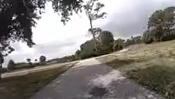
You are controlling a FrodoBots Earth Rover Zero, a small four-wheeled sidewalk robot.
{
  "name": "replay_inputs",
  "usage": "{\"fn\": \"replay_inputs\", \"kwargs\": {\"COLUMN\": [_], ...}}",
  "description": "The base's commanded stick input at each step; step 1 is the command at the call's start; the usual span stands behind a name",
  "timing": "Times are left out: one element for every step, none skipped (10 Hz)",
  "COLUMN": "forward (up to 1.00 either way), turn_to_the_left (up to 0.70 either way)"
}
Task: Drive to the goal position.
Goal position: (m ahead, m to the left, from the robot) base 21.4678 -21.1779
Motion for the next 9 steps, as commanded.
{"fn": "replay_inputs", "kwargs": {"forward": [0.70,0.70,0.70,0.70,0.70,0.70,0.70,0.70,0.70], "turn_to_the_left": [0.00,0.00,0.00,0.00,0.00,0.00,0.00,0.00,0.00]}}
